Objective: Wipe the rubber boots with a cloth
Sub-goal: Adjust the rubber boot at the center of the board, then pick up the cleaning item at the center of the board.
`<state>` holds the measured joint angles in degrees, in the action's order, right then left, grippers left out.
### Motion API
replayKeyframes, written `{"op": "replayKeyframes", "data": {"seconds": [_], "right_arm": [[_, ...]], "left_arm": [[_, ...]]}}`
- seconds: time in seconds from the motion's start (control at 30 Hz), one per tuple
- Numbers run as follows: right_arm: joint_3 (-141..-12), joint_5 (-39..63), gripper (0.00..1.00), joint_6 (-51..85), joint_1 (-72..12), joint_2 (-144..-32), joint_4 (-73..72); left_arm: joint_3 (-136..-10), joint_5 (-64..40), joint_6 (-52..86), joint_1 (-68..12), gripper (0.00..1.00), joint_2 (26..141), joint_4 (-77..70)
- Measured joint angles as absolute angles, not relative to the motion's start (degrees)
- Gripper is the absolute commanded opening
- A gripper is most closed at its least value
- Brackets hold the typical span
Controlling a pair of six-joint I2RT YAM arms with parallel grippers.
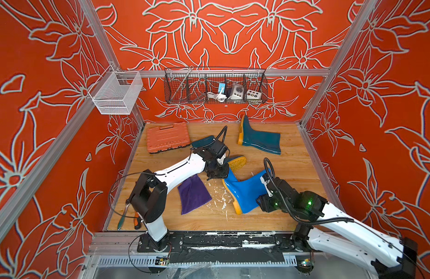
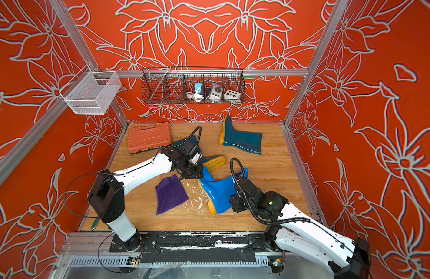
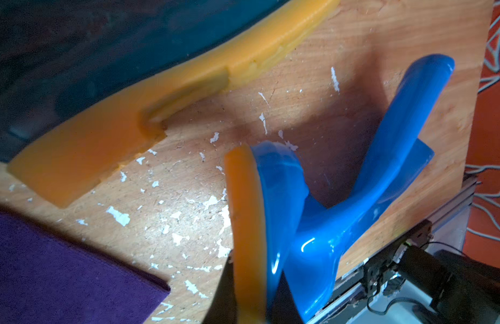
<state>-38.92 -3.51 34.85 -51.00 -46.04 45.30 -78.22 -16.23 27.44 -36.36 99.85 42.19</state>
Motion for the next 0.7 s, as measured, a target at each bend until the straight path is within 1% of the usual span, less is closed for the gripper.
{"op": "replayKeyframes", "data": {"seconds": [0.03,0.07,0.1,0.2,0.3,0.37,0.5,0.6,0.7], "right_arm": [[-39.42,-3.55,0.6,34.81,-51.0,-46.24,45.63],[-39.79,-3.57,0.59,34.72,-51.0,-46.44,45.84],[-40.05,-3.57,0.58,34.65,-51.0,-46.5,45.95],[-40.36,-3.49,0.55,34.41,-51.0,-46.92,45.95],[-40.53,-2.96,0.54,34.11,-51.0,-48.14,45.74],[-41.21,-2.48,0.53,33.71,-51.0,-49.76,45.6],[-45.58,-0.71,0.55,32.16,-51.03,-55.37,44.73],[-51.05,-0.05,0.61,30.41,-52.34,-62.0,42.63],[-58.06,-0.6,0.71,28.25,-56.27,-70.91,39.94]], "left_arm": [[-78.96,-16.53,26.5,-36.29,0.05,100.62,43.53],[-79.75,-16.82,25.54,-36.27,0.14,101.36,45.06],[-80.62,-17.12,24.64,-36.29,0.26,102.1,46.68],[-82.81,-17.87,22.22,-36.38,0.53,103.53,50.37],[-84.82,-17.78,21.26,-36.38,0.65,103.55,52.36],[-85.52,-17.28,20.75,-36.25,0.68,102.96,52.36],[-82.21,-15.57,21.28,-34.41,0.68,97.36,51.24],[-74.39,-13.61,23.07,-29.61,0.69,87.39,48.69],[-63.57,-10.87,25.71,-21.32,0.7,74.11,46.17]]}}
